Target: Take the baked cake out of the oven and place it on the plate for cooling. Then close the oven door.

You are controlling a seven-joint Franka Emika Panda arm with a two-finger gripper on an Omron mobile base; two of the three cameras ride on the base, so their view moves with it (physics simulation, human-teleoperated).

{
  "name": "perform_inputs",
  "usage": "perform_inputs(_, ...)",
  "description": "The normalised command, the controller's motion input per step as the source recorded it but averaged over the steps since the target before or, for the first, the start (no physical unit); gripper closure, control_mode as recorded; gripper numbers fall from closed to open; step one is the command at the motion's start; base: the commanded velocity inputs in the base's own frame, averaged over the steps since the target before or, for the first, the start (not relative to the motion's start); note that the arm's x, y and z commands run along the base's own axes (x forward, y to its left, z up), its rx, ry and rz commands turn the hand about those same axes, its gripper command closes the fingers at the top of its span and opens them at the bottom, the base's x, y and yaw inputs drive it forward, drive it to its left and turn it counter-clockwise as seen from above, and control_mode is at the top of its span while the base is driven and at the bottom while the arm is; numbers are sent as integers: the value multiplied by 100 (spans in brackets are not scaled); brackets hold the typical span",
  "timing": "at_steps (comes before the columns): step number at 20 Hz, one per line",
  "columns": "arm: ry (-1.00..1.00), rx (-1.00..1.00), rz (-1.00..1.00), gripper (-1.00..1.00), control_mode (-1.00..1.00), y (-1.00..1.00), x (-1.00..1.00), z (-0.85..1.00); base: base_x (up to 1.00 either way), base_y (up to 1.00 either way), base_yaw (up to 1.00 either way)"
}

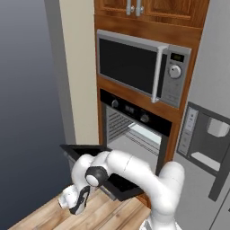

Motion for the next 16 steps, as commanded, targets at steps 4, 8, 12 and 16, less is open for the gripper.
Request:
perform_inputs(4, -20, -20, -10, -100, -100, -71, 21, 98, 0, 0, 0)
perform_inputs(8, -15, -21, -9, -100, -100, -81, 31, 81, 0, 0, 0)
perform_inputs(12, -13, -26, -10, -100, -100, -80, 47, 61, 0, 0, 0)
perform_inputs(16, -14, -29, -9, -100, -100, -69, 73, 43, 0, 0, 0)
